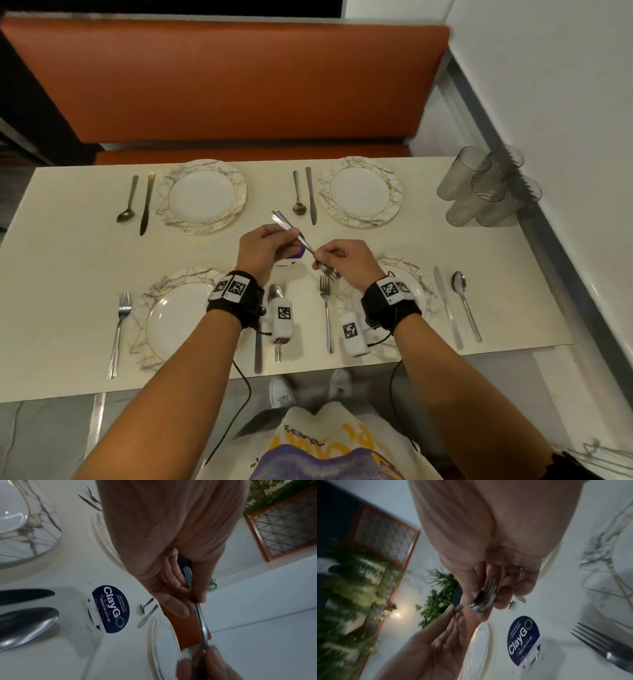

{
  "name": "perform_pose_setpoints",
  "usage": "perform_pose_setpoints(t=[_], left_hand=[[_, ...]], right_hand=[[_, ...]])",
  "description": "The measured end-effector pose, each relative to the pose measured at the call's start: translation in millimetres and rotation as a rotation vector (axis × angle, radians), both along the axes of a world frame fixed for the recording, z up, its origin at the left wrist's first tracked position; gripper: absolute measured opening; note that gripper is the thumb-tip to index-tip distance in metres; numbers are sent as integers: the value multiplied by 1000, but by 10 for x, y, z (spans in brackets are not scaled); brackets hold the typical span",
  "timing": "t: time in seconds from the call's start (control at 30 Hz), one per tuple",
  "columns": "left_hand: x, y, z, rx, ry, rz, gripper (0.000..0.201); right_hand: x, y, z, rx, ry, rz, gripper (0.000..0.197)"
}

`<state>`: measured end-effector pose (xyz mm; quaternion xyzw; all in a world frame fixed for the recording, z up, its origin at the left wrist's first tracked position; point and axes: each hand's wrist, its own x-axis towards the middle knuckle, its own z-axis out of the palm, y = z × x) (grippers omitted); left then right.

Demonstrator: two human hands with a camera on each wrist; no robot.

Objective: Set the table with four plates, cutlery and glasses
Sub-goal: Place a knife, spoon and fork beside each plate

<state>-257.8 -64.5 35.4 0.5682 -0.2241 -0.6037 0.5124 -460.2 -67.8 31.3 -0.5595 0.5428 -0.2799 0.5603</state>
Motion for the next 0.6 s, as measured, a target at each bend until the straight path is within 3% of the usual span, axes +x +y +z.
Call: perform_pose_setpoints(t=[0.17,0.37,0.5,0.6], left_hand=[[-147,-8,-92,-6,-35,56,25],[-303,-19,-249,-2,-240,29,12],[-405,-106,-296,23,-251,15,16],[-531,-192,-280,23,-194,-6,21]], right_hand=[[338,56,-38,-96,140,-36,11],[375,74,-63,-219,350,-86,11],[263,16,-109,-234,408,-32,16],[117,-125,-172,-202,381,-35,5]])
